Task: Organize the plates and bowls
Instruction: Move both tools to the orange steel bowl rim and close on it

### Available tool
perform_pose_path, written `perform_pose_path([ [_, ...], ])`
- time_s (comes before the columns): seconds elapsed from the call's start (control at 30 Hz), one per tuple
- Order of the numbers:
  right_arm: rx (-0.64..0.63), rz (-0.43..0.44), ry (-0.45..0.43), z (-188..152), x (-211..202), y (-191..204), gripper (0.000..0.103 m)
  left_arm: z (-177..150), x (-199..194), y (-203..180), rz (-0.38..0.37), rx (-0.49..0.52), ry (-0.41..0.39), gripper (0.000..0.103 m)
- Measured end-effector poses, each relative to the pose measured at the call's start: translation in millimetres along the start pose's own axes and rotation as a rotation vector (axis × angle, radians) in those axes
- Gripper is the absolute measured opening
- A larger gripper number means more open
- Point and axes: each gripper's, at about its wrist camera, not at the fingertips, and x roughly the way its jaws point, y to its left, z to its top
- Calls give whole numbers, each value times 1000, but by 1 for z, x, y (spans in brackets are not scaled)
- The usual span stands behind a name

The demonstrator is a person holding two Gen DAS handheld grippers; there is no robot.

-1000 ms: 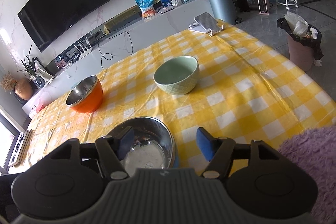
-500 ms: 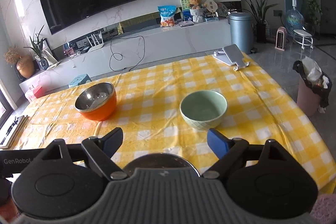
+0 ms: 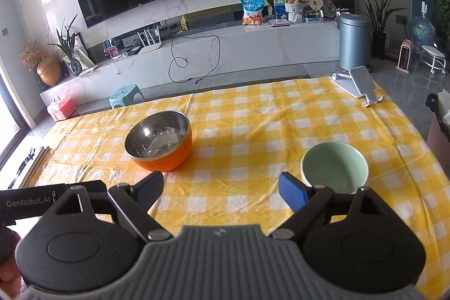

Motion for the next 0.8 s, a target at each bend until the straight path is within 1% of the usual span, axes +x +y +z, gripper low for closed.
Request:
perform_pose_path([
  [0.1,34,18,33,7,18,3,85,7,4,11,4,-27,-7,78],
  [0.17,52,25,59,12,31,6,80,13,7,19,-1,-51,-8,78],
  [0.23,68,39,81,15,43,9,80,18,12,26,0,-74,-8,78],
  [0.27,75,44,91,17,48,11,77,20,15,30,5,-87,-8,78],
  [0.33,87,46,109,20,61,15,73,25,21,37,11,-107,-8,78],
  [0.4,103,53,123,24,73,18,72,31,29,44,17,-129,-5,78],
  [0.47,117,58,134,27,83,20,69,36,36,48,12,-143,-2,78],
  [0.6,126,47,153,38,105,27,65,45,54,49,7,-149,9,76],
  [0.73,101,39,165,46,125,37,62,51,77,47,20,-145,30,74],
  [0.8,83,27,173,49,136,41,60,54,88,48,31,-146,43,68],
])
